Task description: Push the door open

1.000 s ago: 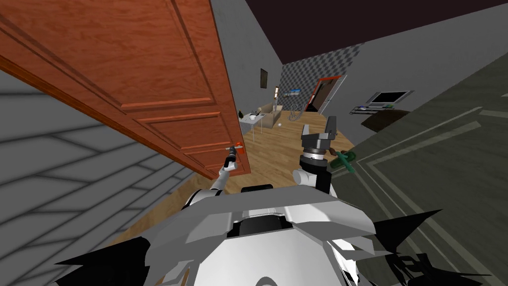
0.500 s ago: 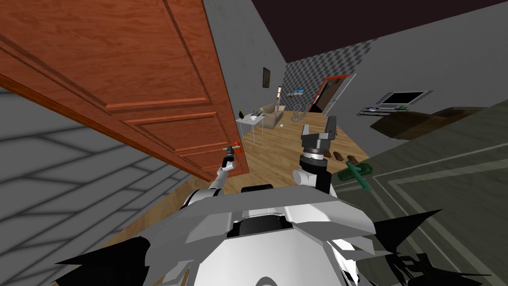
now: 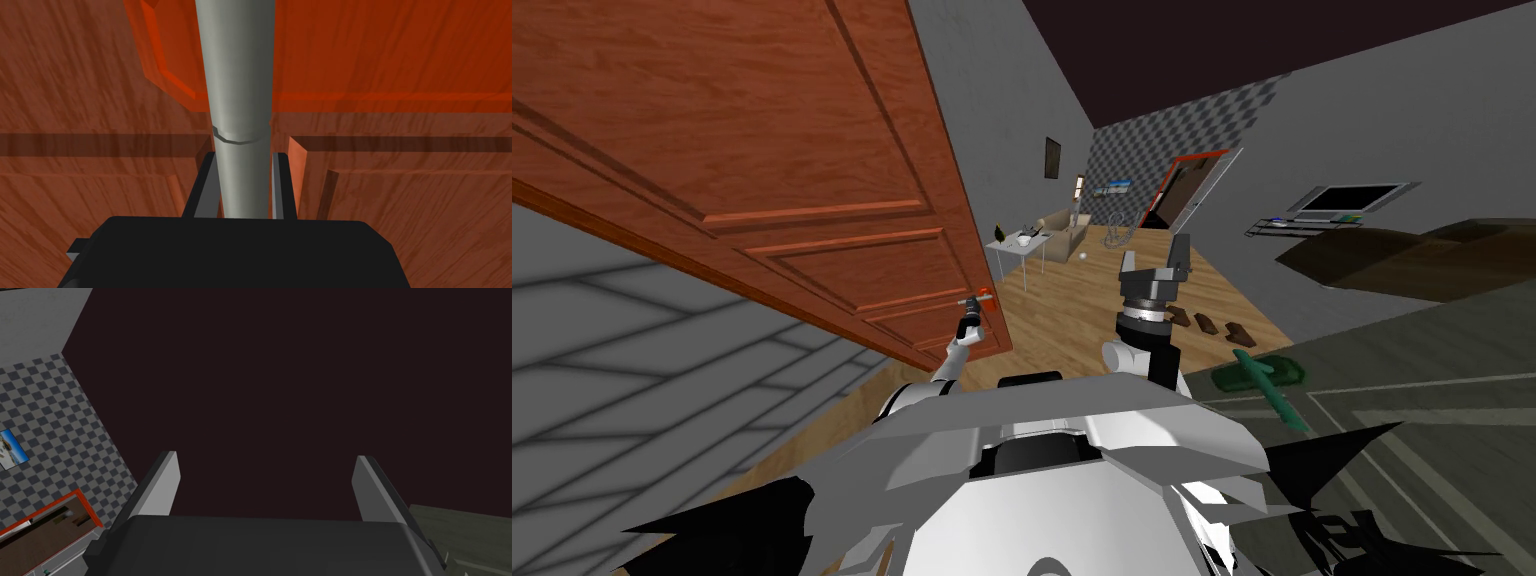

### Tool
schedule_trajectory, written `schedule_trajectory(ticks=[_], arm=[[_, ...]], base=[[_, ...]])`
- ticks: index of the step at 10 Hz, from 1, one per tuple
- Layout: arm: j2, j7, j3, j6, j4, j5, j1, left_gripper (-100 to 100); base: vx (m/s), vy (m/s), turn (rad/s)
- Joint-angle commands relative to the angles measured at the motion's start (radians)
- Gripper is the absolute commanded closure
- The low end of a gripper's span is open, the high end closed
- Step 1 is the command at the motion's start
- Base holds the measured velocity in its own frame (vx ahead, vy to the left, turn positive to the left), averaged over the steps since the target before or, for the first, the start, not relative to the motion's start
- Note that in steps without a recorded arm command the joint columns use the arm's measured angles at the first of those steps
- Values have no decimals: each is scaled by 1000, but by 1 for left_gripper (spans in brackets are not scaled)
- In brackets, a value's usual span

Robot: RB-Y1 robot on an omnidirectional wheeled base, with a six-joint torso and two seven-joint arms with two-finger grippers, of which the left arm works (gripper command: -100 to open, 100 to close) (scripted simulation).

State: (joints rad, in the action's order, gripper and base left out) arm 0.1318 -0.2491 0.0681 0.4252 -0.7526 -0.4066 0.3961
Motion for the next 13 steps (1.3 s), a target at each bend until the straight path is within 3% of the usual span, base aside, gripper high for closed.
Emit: schedule_trajectory(ticks=[1,3,4,10,13], arm=[[13,-3,20,6,-2,-6,6,100],[13,-3,20,6,-2,-6,6,100],[22,-9,44,9,3,-13,6,100],[35,-20,83,13,18,-24,0,100],[51,-32,116,20,21,-38,-1,100]], base=[[226,-95,76],[95,-50,16],[123,-77,53],[160,-90,65],[169,-51,54]])
